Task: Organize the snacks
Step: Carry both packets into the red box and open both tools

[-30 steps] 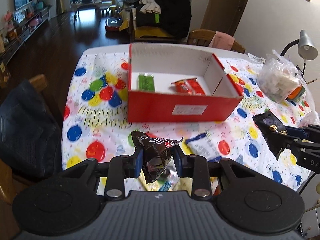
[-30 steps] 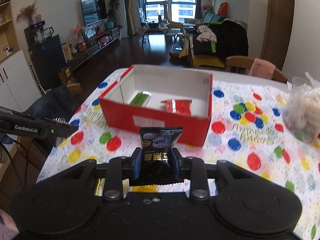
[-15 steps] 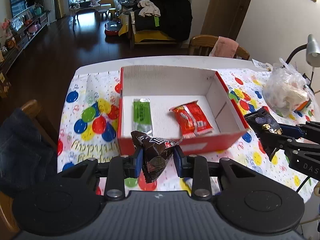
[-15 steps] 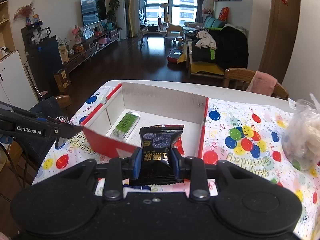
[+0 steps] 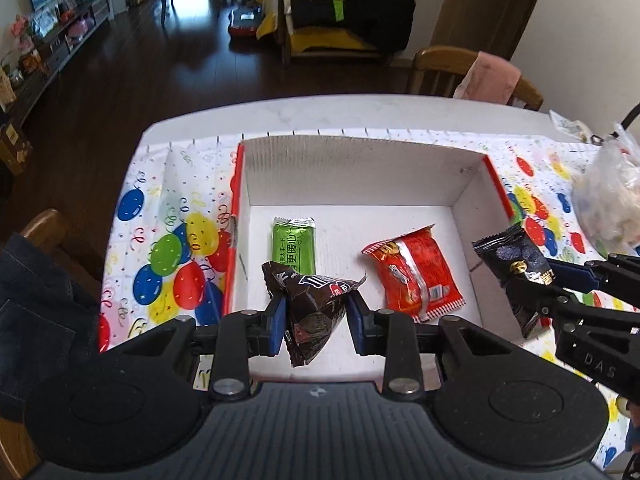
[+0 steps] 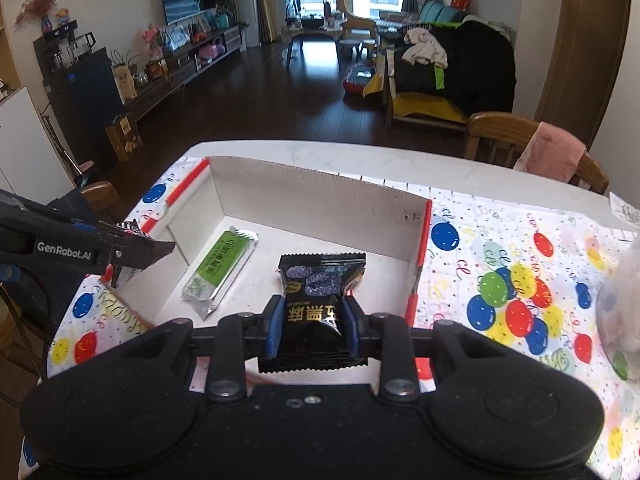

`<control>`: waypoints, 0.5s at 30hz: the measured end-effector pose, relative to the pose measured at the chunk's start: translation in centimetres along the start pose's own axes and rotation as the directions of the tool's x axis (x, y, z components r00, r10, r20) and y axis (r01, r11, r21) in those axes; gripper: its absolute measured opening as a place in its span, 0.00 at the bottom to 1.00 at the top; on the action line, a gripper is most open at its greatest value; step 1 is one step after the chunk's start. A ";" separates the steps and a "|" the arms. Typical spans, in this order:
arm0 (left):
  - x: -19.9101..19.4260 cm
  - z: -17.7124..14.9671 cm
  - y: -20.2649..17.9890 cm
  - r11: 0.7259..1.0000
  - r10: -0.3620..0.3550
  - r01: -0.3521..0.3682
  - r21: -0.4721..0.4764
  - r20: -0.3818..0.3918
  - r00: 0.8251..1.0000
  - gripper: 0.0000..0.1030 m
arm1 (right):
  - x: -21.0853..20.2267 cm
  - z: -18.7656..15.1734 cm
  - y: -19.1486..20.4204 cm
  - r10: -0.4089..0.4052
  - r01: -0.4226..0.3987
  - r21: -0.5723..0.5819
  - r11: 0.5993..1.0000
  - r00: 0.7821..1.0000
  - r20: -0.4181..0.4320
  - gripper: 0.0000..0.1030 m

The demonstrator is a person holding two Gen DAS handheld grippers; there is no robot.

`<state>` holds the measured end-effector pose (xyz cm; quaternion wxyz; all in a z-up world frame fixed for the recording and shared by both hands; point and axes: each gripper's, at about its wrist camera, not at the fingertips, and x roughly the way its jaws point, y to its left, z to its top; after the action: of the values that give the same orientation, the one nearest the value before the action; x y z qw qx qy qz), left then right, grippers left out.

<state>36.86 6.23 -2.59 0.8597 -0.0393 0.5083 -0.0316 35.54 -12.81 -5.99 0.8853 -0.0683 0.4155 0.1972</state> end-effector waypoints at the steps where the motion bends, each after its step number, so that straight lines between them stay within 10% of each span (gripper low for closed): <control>1: 0.7 0.4 0.0 1.000 0.001 -0.001 -0.006 -0.014 1.000 0.30 | 0.6 0.3 -0.2 0.003 -0.003 0.003 1.000 1.000 -0.011 0.29; 15: 7.4 3.6 -0.9 0.998 0.068 -0.066 0.013 -0.149 0.987 0.30 | 7.8 1.7 -0.7 0.012 -0.011 0.005 1.000 0.991 -0.134 0.29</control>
<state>43.59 4.79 -7.18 0.8199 -0.0163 0.5722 -0.0076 41.51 -10.67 -10.89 0.8544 -0.0772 0.4748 0.1964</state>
